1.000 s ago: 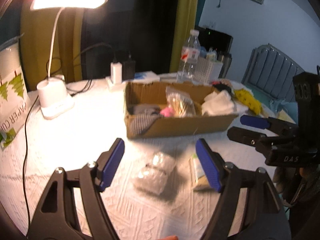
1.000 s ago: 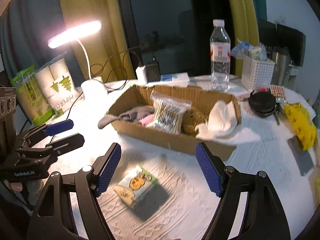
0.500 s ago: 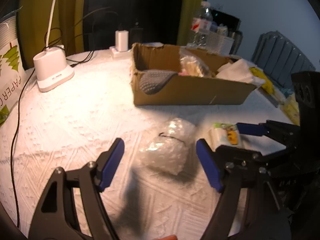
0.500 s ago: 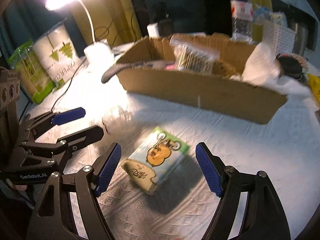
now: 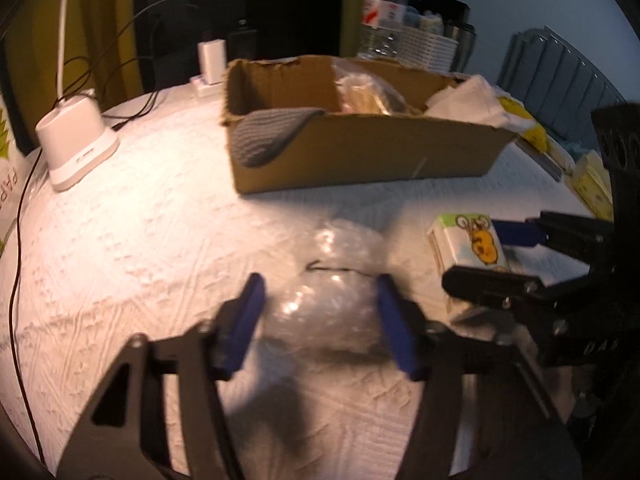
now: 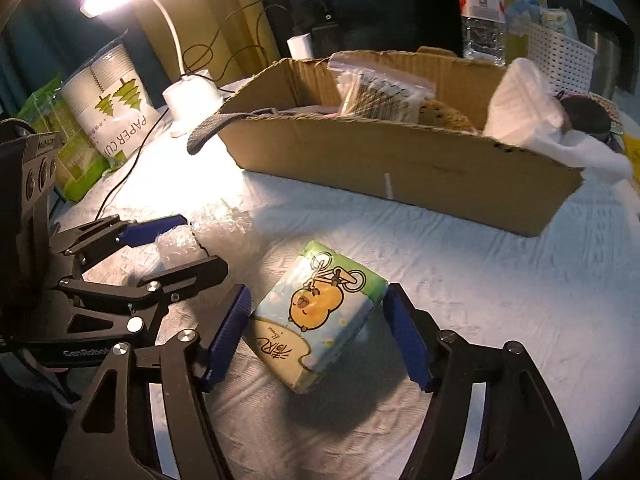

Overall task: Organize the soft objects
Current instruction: 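Lower the bubble wrap and tissue pack into the box and open both tools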

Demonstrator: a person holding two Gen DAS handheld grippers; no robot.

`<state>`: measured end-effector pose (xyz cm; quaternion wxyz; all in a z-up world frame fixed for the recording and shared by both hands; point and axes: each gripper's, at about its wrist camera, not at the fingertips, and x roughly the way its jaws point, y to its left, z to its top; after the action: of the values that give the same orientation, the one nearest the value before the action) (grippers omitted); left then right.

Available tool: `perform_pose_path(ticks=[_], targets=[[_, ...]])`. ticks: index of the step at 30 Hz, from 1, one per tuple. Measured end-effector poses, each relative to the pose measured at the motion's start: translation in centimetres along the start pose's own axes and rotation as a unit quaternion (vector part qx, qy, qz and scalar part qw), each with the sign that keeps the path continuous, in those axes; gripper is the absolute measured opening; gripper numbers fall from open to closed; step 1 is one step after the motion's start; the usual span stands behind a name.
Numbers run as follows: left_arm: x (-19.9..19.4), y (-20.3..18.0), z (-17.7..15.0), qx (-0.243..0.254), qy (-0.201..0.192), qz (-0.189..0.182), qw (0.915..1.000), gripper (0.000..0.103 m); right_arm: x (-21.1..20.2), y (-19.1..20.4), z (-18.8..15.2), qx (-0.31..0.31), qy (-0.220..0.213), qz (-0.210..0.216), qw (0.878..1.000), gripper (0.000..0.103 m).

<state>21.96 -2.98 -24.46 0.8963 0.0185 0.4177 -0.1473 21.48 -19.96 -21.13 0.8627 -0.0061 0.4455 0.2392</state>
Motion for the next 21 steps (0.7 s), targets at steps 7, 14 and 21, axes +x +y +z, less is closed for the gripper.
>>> perform_pose_path(ticks=[7,14,21], targets=[[-1.1,-1.3,0.9,0.017,-0.013,0.004,0.9998,0.044,-2.5,-1.1,0.7,0.002,-0.033,-0.002,0.999,0.07],[-3.5,-2.1,3.1,0.012,-0.049,-0.006,0.9987,0.044,-5.2,-2.9,1.8,0.003,-0.065,-0.009,0.998,0.07],[-4.8,-2.4,6.0,0.01,-0.079,-0.005,0.9968,0.044,-7.5,-4.3,3.6,-0.004,-0.098,-0.018,0.995,0.07]])
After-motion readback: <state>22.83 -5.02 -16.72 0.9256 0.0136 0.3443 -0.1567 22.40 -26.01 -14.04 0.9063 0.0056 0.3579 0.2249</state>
